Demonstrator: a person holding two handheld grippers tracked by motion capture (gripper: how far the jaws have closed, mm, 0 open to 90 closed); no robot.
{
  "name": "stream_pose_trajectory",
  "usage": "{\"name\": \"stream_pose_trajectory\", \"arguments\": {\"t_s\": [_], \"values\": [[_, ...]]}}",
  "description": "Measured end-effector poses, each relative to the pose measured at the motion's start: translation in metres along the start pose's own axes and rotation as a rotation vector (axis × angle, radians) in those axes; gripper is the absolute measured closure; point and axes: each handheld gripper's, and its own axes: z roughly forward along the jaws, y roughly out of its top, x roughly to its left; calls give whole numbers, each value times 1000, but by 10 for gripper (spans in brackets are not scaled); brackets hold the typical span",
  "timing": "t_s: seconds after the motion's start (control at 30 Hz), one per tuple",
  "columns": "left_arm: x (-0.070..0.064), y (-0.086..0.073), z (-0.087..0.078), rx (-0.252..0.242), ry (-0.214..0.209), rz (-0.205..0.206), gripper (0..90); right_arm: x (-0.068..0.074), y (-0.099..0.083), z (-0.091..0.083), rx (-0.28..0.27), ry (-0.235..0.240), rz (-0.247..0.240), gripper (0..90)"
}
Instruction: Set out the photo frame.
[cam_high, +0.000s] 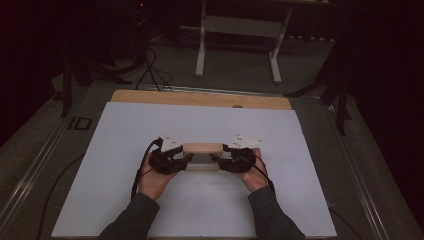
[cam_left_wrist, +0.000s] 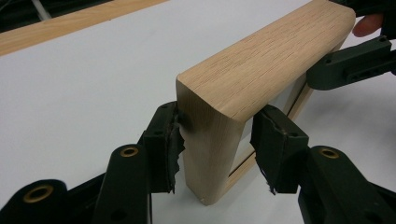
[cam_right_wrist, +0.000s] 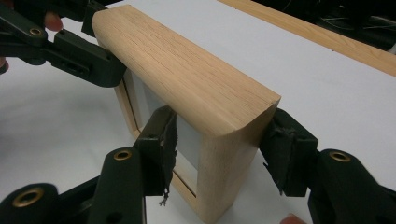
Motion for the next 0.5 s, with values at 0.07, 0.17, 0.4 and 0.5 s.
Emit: {"name": "stream_pose_trajectory", "arguments": {"t_s": [0.07,0.17,0.4,0.5], "values": [[1,1,0,-1,3,0,526,0,1,1,-1,0,5,477],[2,2,0,-4,7,5,524,-1,1,3,-3,-4,10,475],[6,5,3,-14,7,0,522,-3,2,6,-14,-10,33,471],[6,5,5,-15,5,-5,522,-4,2,6,-15,-14,38,470]]}}
